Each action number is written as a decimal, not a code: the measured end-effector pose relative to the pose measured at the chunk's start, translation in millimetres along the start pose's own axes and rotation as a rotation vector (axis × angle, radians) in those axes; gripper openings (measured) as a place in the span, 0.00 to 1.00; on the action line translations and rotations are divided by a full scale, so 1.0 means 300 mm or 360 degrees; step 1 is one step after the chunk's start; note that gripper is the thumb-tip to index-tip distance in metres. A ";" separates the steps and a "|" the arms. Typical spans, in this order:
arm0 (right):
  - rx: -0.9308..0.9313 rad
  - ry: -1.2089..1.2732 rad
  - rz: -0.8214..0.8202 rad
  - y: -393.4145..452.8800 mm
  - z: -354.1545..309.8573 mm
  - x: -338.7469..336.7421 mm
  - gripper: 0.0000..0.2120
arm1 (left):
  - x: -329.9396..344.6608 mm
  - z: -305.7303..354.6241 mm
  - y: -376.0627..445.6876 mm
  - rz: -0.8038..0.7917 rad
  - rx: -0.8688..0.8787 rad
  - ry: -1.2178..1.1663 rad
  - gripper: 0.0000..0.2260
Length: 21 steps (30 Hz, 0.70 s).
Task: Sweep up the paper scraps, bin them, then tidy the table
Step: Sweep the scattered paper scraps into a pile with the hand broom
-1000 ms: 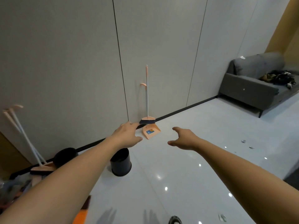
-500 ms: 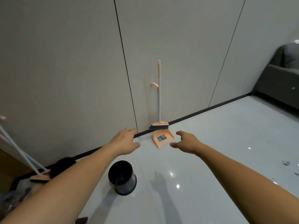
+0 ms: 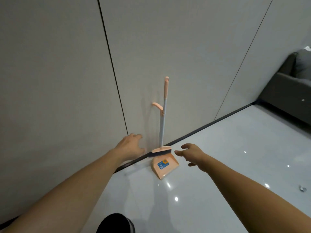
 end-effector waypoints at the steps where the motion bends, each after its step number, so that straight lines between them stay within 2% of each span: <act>1: 0.0002 0.0021 0.0013 0.047 -0.033 -0.016 0.30 | -0.032 -0.007 0.065 0.0013 0.0001 -0.0015 0.31; 11: 0.0052 0.0012 -0.0073 0.679 -0.211 -0.138 0.24 | -0.130 0.010 0.702 -0.0058 -0.0035 0.0053 0.32; 14: 0.0086 0.0252 -0.0106 0.897 -0.248 -0.184 0.17 | -0.169 0.035 0.917 -0.0046 -0.0088 0.0118 0.29; 17: 0.0326 0.0716 -0.0196 1.047 -0.254 -0.227 0.10 | -0.202 0.090 1.102 -0.0084 -0.0071 0.0236 0.29; 19: 0.0459 0.0886 -0.0244 1.136 -0.247 -0.240 0.10 | -0.214 0.128 1.205 -0.0074 -0.0021 0.0265 0.30; 21: 0.0535 0.0990 -0.0287 1.212 -0.254 -0.242 0.14 | -0.214 0.168 1.284 -0.0082 0.0062 0.0300 0.31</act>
Point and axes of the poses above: each hand's wrist, its own y-axis towards the middle knuckle, its own x-axis out of the palm, z = x × y, the point moved 3 cm from there along y, towards the middle knuckle, and after that the axes turned 6 degrees about -z, right-handed, at the moved point
